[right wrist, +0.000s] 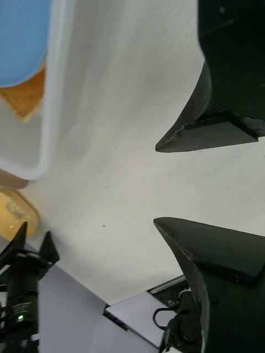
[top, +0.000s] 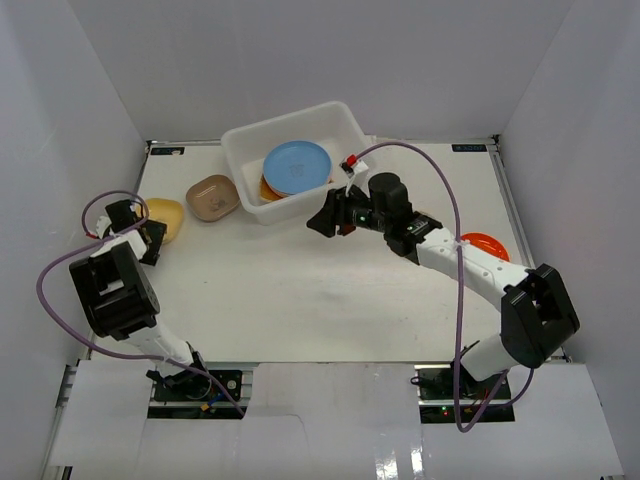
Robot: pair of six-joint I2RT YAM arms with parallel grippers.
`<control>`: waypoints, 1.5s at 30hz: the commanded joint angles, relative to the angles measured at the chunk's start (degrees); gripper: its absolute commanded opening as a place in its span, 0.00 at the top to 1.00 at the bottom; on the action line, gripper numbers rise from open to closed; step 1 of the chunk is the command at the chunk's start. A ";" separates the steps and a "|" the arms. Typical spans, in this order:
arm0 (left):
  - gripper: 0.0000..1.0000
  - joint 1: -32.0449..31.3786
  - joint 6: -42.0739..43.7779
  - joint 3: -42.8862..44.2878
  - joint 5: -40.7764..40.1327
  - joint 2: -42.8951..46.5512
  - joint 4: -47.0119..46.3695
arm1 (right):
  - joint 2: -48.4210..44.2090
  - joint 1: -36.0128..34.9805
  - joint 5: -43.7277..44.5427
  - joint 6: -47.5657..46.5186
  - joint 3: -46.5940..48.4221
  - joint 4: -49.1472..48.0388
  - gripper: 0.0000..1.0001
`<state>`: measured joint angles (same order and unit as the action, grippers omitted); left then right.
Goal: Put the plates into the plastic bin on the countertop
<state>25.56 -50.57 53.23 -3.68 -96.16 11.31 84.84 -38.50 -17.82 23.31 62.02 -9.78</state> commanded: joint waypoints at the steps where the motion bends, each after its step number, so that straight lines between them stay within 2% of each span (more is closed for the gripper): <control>1: 0.28 0.28 -0.50 2.31 0.52 -0.16 -2.26 | -2.22 -0.61 -0.54 -2.04 -2.42 -0.94 0.44; 2: 0.35 0.37 -0.41 2.66 0.26 -0.86 -1.82 | -2.22 -0.61 -0.72 -1.95 -2.86 -0.94 0.44; 3: 0.49 0.28 -0.32 3.27 -0.01 -1.13 -1.64 | -2.39 -0.70 -0.72 -1.78 -3.22 -0.94 0.44; 6: 0.76 0.37 0.20 3.89 -0.53 -1.05 -0.42 | -3.45 -0.70 -0.54 -1.86 -4.27 -0.68 0.44; 7: 0.89 0.37 0.20 3.81 -1.32 -0.70 -0.15 | -3.71 -0.70 -0.28 -1.95 -4.45 -0.68 0.44; 10: 1.00 0.63 1.43 4.07 -3.95 2.20 2.74 | -4.59 -0.70 0.42 -2.92 -3.84 1.07 0.44; 14: 1.00 0.63 1.70 2.06 -3.96 10.44 3.54 | -6.35 -0.70 0.95 -3.71 -3.31 2.04 0.44; 20: 1.00 -1.56 1.79 -1.64 -0.03 29.70 1.26 | -11.79 -0.44 4.20 -4.77 -4.97 3.19 0.44; 22: 1.00 -7.60 2.84 1.68 1.57 31.56 0.82 | -13.29 -0.17 7.09 -4.42 -5.85 3.45 0.45; 23: 1.00 -14.16 3.54 3.44 0.44 31.04 0.73 | -14.69 0.00 8.23 -4.07 -6.47 3.63 0.46; 25: 1.00 -20.69 5.74 9.83 -1.14 27.46 1.60 | -16.19 0.44 12.18 -3.36 -8.57 3.89 0.50; 26: 1.00 -26.30 6.09 11.96 -1.93 25.69 1.87 | -18.02 0.53 13.68 -2.58 -10.32 3.98 0.58; 27: 1.00 -28.61 6.44 14.24 -1.94 23.93 2.22 | -19.08 0.62 16.48 -2.22 -11.38 3.98 0.66; 28: 1.00 -30.38 6.53 18.27 -1.77 20.00 2.92 | -21.18 0.79 17.46 -1.61 -12.44 3.98 0.91; 31: 1.00 -35.39 7.23 23.30 -1.76 14.44 3.28 | -24.97 0.88 20.55 -0.81 -16.31 4.16 0.92; 34: 1.00 -39.35 8.81 29.98 -2.03 5.92 3.37 | -27.09 0.88 19.06 -0.11 -18.77 4.59 0.92; 35: 1.00 -40.84 8.99 34.44 -1.94 0.68 3.89 | -27.35 0.88 18.79 -0.11 -19.04 4.86 0.92; 39: 1.00 -43.05 10.13 46.13 -2.38 -11.81 8.28 | -28.59 0.88 18.96 -0.81 -19.92 6.53 0.92; 45: 1.00 -43.32 10.57 57.58 -2.91 -22.83 12.68 | -29.99 0.88 19.67 -1.25 -20.53 8.02 0.92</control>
<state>-18.02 -40.91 105.45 -5.41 -119.33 21.28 56.53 -37.71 0.34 22.50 42.06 -1.54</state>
